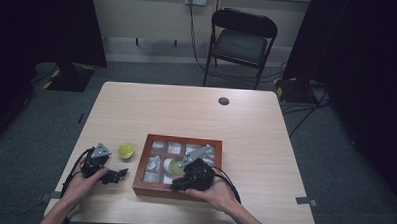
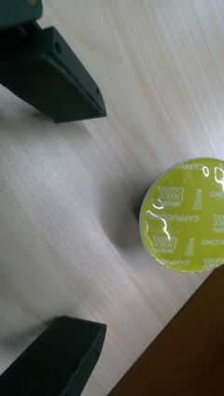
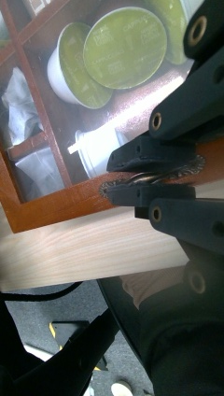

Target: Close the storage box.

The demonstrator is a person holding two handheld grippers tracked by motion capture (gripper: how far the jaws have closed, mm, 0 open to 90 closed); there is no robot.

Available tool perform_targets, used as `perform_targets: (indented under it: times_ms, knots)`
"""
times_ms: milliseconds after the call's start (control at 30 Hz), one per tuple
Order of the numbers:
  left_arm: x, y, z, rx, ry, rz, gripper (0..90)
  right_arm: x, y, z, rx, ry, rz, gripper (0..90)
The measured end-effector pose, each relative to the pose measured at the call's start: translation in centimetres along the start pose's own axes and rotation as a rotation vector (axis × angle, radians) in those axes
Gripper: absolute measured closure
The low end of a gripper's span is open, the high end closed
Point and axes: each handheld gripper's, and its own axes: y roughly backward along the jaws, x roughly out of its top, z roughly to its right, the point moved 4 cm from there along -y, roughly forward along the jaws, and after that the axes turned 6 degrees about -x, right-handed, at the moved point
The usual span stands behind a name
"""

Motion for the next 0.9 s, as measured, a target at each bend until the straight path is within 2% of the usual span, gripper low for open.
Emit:
perform_targets:
  times_ms: [267,300,333,367,400,467,567,700,733,800,900]
  knots:
    - [0.0,0.0,0.0,-0.001,0.000,0.000,0.0,-0.3,0.0,-0.2,-0.022,0.010,0.030,80.7]
    - [0.0,0.0,0.0,-0.001,0.001,0.000,0.0,-0.4,0.1,-0.1,-0.028,0.001,0.037,74.0]
    - [0.0,0.0,0.0,-0.001,0.000,0.000,0.0,-0.4,0.3,0.1,-0.029,-0.011,0.048,71.2]
    - [0.0,0.0,0.0,-0.001,0.001,0.000,0.0,-0.3,0.9,0.4,-0.014,-0.034,0.090,70.0]
    - [0.0,0.0,0.0,-0.001,-0.001,-0.001,0.0,-0.3,0.9,0.4,-0.014,-0.034,0.090,70.0]
    - [0.0,0.0,0.0,-0.001,0.000,-0.001,0.0,-0.5,1.9,0.8,-0.025,-0.058,0.129,66.1]
    - [0.0,0.0,0.0,-0.001,0.000,-0.001,0.0,-1.4,3.5,1.8,-0.084,-0.093,0.170,64.8]
    - [0.0,0.1,0.0,0.004,0.002,-0.002,0.0,-3.1,5.8,3.6,-0.158,-0.167,0.227,53.7]
    - [0.0,0.1,0.0,0.005,0.002,-0.002,0.0,-3.9,6.8,4.5,-0.197,-0.196,0.242,49.8]
    - [-0.1,0.1,-0.1,0.008,0.005,-0.002,0.0,-4.8,7.6,5.4,-0.240,-0.226,0.247,44.6]
    - [-0.1,0.1,-0.1,0.012,0.007,-0.001,0.0,-7.4,8.9,7.5,-0.337,-0.285,0.235,38.7]
